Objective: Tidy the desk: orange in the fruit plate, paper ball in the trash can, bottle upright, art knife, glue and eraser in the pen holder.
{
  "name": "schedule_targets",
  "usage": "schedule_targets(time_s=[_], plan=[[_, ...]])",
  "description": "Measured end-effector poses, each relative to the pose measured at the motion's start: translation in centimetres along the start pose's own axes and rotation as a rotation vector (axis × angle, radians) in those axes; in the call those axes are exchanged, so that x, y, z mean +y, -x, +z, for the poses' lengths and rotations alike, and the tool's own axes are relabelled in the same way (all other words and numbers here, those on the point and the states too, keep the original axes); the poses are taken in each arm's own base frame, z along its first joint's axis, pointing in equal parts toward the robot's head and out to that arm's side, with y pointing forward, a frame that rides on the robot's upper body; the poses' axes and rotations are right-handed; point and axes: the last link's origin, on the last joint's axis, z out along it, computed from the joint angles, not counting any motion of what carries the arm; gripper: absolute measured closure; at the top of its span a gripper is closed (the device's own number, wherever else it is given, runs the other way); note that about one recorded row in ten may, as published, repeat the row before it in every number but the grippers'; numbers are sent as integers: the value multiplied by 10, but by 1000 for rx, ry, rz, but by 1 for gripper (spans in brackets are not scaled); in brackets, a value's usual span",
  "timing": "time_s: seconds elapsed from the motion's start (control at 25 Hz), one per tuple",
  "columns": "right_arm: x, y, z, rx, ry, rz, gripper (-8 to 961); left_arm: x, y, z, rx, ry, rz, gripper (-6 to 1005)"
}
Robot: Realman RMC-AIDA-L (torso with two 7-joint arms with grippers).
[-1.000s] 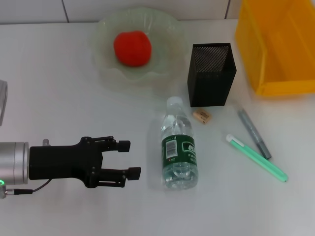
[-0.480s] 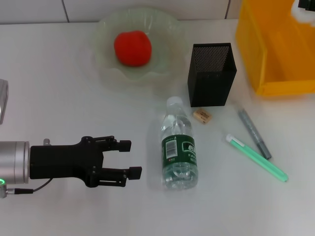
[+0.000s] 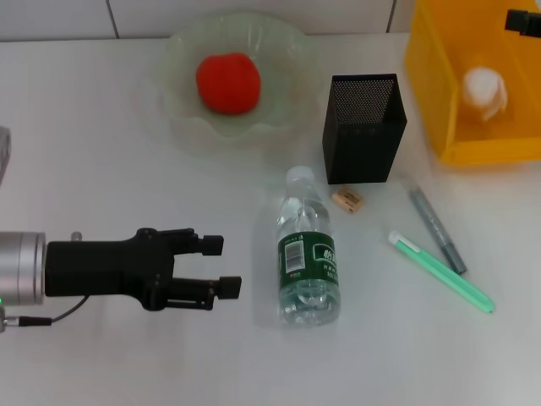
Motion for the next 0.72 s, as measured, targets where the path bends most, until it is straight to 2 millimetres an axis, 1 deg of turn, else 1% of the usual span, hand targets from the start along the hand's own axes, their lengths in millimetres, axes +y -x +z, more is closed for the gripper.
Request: schedule_targets(time_s=[0.08, 0.12, 0.16, 0.2, 0.24, 0.28, 0.32, 0.36, 0.4, 0.48, 0.52, 0.64, 0.68, 0.72], plan=[[9, -5, -11, -22, 86, -44, 244, 0, 0, 0, 0, 0, 0, 158], [18, -13, -27, -49, 184, -94, 244, 0, 0, 0, 0, 0, 0, 158], [18, -13, -27, -49, 184, -94, 244, -1, -5, -1, -4, 3, -31, 158], [22, -19, -35, -62, 238, -120, 244, -1, -5, -1, -4, 3, -31, 158], [26, -27, -43, -77, 297, -150, 244, -9, -34, -5, -67, -28, -182, 158], [28, -35, -50, -86, 339, -167, 244, -9, -34, -5, -67, -28, -182, 158], [30, -44, -57, -96, 381, -184, 244, -11, -44, -4, -90, -41, -224, 158], [33, -53, -63, -105, 425, -199, 244, -11, -44, -4, -90, -41, -224, 158], [34, -63, -68, -107, 462, -206, 244, -11, -60, -1, -128, -64, -266, 158], [37, -81, -73, -99, 524, -198, 244, -10, -74, 4, -171, -93, -294, 157], [37, -88, -74, -86, 540, -190, 244, -10, -90, 12, -222, -119, -320, 157], [38, -109, -72, -23, 555, -150, 244, -11, -100, 20, -255, -127, -338, 157], [37, -113, -71, -9, 550, -143, 244, -12, -111, 27, -275, -138, -344, 158], [36, -120, -69, 10, 535, -133, 244, -13, -115, 30, -283, -145, -347, 158]])
